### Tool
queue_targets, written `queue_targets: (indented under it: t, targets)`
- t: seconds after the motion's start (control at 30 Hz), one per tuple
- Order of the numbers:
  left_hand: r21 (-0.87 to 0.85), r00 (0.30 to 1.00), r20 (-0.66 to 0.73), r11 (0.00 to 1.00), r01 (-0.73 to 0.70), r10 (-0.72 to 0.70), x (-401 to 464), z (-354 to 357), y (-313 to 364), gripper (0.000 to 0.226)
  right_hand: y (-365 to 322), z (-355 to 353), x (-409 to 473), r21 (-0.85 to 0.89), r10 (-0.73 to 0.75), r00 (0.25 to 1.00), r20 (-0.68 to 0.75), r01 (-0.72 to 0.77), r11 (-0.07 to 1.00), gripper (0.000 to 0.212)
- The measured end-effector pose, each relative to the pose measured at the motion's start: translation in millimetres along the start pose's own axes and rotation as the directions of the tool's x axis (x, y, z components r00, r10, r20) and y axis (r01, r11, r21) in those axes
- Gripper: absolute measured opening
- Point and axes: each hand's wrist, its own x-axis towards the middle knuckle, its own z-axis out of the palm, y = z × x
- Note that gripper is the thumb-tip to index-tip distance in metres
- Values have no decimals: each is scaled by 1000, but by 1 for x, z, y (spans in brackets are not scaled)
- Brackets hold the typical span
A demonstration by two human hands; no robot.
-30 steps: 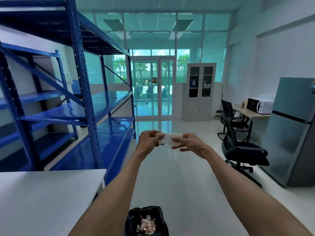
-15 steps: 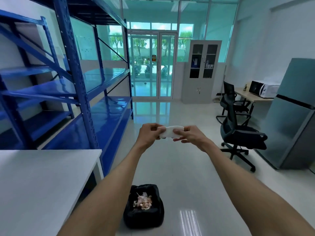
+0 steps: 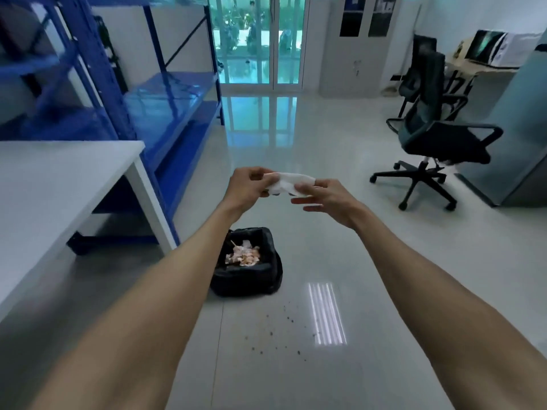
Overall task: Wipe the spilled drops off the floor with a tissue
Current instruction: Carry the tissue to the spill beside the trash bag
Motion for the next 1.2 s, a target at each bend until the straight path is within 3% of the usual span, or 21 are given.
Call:
queue_targets:
  t: [0.13, 0.33, 0.43, 0.53, 0.8, 0.93, 1.07, 1.2]
  targets:
    - [-6, 1000, 10, 1000, 21, -21, -26, 27, -122, 15, 124, 24, 5, 77, 23, 1000, 10, -23, 997, 35]
    - [-25, 999, 22, 999, 42, -41, -67, 52, -294, 24, 292, 65, 10, 34, 39, 986, 163, -46, 998, 35]
    - [-8, 998, 52, 1000, 25, -25, -77, 57, -343, 22, 345, 77, 14, 21, -1, 989, 149, -2, 1000, 25]
    - [19, 998, 68, 1000, -8, 6, -82, 61, -374, 18, 376, 83, 17, -3, -46, 985, 163, 47, 999, 22]
    - [29, 997, 69, 999, -34, 32, -81, 98, -402, 26, 422, 68, 25, 95, -57, 983, 172, 41, 995, 41]
    - [26, 1000, 17, 1000, 15, -16, -75, 110, -407, 25, 431, 53, 30, 93, -36, 978, 206, 17, 996, 36]
    - [114, 998, 61, 993, 13, -20, -66, 110, -406, 23, 435, 47, 42, 95, -38, 976, 216, 17, 995, 28]
    - [126, 1000, 29, 992, -10, 6, -52, 105, -405, 19, 445, 43, 52, 177, -35, 982, 185, 2, 984, 26]
